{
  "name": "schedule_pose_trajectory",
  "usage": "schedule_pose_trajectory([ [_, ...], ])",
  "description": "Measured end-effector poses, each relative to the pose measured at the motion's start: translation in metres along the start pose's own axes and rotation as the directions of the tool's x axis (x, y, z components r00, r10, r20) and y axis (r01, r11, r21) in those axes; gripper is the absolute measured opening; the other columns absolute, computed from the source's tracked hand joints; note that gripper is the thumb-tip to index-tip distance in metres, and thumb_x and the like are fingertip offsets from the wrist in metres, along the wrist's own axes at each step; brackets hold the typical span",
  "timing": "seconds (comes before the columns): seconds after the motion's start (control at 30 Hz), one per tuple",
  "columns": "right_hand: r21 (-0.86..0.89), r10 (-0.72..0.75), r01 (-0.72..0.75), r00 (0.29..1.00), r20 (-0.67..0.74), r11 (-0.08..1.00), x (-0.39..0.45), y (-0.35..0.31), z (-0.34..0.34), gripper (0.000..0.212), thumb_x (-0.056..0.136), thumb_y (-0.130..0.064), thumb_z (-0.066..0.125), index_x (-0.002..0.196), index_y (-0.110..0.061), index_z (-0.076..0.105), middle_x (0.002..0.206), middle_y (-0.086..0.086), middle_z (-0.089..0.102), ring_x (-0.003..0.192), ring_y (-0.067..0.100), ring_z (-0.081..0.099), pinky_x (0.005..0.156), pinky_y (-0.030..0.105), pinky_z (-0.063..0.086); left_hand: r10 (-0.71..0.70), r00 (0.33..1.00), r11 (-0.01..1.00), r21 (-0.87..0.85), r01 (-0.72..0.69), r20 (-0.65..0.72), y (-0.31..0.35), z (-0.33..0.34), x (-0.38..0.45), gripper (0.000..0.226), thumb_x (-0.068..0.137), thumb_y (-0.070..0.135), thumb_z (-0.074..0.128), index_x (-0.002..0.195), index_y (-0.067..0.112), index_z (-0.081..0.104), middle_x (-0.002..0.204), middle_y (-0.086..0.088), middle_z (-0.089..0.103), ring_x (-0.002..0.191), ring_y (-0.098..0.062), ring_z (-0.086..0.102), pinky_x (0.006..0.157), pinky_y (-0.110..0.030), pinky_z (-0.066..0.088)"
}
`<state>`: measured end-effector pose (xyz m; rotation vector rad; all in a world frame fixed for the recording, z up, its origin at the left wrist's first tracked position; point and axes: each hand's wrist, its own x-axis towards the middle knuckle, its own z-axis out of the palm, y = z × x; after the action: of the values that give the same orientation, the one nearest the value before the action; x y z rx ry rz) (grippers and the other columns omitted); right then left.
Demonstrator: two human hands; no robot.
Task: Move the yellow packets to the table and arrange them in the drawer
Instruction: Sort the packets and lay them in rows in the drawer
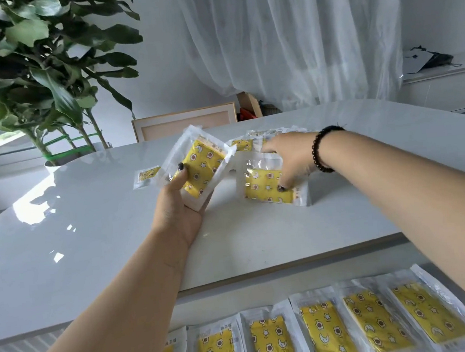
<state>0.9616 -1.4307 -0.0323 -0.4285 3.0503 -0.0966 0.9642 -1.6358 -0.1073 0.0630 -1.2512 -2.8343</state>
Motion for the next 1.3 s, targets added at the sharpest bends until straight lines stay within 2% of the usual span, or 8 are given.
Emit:
schedule_pose_trajectory([
  [0.17,-0.187,-0.006,0.008,1.000,0.012,0.982,0.000,-0.026,0.007,0.033,0.079,-0.015,0.066,0.109,-0.007,0.056,0.086,0.004,0.054,0.069,0.016,0.052,0.047,0.023,0.040,-0.011,0.991,1.000,0.021,0.014,-0.136,-0.002,0.002,0.004,0.023,0.094,0.014,0.054,0.117,0.013,0.058,0.107,-0.010,0.070,0.088,-0.023,0.069,0.057,-0.029,0.058],
  [0.3,-0.205,-0.059,0.054,0.998,-0.016,0.977,0.005,-0.037,0.010,0.038,0.077,-0.031,0.075,0.102,-0.007,0.058,0.089,0.004,0.056,0.071,0.018,0.052,0.047,0.023,0.039,0.177,0.963,0.972,0.193,-0.138,-0.204,-0.006,0.005,0.004,0.012,0.094,0.013,0.058,0.105,0.015,0.062,0.098,-0.005,0.071,0.088,-0.022,0.069,0.076,-0.037,0.058],
  [0.6,-0.139,-0.032,0.022,0.997,-0.072,0.990,0.012,-0.026,0.009,0.020,0.078,-0.013,0.064,0.078,-0.017,0.044,0.085,0.002,0.053,0.069,0.016,0.052,0.051,0.025,0.040,0.613,0.790,0.533,0.748,-0.396,-0.018,-0.015,0.006,-0.013,0.019,0.090,0.018,0.061,0.107,0.018,0.051,0.097,0.005,0.060,0.094,-0.016,0.059,0.086,-0.038,0.051],
  [0.73,-0.082,-0.022,0.013,0.994,-0.110,0.997,0.005,-0.028,0.013,0.016,0.080,-0.008,0.057,0.082,-0.017,0.043,0.077,0.000,0.046,0.063,0.014,0.047,0.047,0.023,0.035,0.441,0.864,0.215,0.906,-0.364,0.242,0.001,0.008,-0.027,0.047,0.077,0.019,0.077,0.113,0.031,0.049,0.086,0.020,0.051,0.076,-0.003,0.051,0.061,-0.021,0.039],
  [0.87,-0.085,-0.058,0.043,0.981,-0.183,0.995,-0.009,-0.038,0.016,0.017,0.079,-0.007,0.056,0.089,-0.019,0.049,0.081,0.000,0.051,0.072,0.021,0.053,0.048,0.024,0.033,0.144,0.930,-0.154,0.936,-0.317,0.339,0.044,0.019,-0.030,0.051,0.064,0.027,0.087,0.109,0.024,0.063,0.093,0.000,0.062,0.081,-0.019,0.053,0.066,-0.025,0.037],
  [1.03,-0.083,-0.097,0.088,0.989,-0.114,0.993,-0.031,-0.050,-0.004,0.026,0.078,-0.009,0.062,0.071,-0.022,0.040,0.075,-0.004,0.047,0.062,0.012,0.046,0.047,0.023,0.031,-0.210,0.941,-0.701,0.629,-0.335,0.267,0.081,0.047,-0.059,0.038,0.070,0.039,0.081,0.089,0.019,0.055,0.083,0.004,0.048,0.086,-0.023,0.051,0.064,-0.028,0.040],
  [1.13,-0.083,-0.112,0.107,0.993,-0.049,0.991,-0.049,-0.058,-0.017,0.019,0.078,-0.014,0.069,0.079,-0.017,0.050,0.077,-0.003,0.050,0.063,0.012,0.047,0.047,0.023,0.035,-0.255,0.946,-0.795,0.513,-0.322,0.198,0.085,0.057,-0.072,0.055,0.075,0.035,0.077,0.122,0.019,0.055,0.108,0.003,0.055,0.098,-0.022,0.054,0.076,-0.031,0.049],
  [1.3,-0.176,-0.077,0.087,0.995,0.060,0.981,-0.067,-0.069,0.000,0.018,0.079,-0.015,0.067,0.094,-0.011,0.057,0.088,0.002,0.055,0.076,0.019,0.055,0.056,0.025,0.045,-0.265,0.949,-0.812,0.491,-0.315,0.169,0.067,0.048,-0.083,0.045,0.083,0.030,0.067,0.123,0.018,0.049,0.114,0.000,0.055,0.099,-0.022,0.056,0.070,-0.031,0.043],
])
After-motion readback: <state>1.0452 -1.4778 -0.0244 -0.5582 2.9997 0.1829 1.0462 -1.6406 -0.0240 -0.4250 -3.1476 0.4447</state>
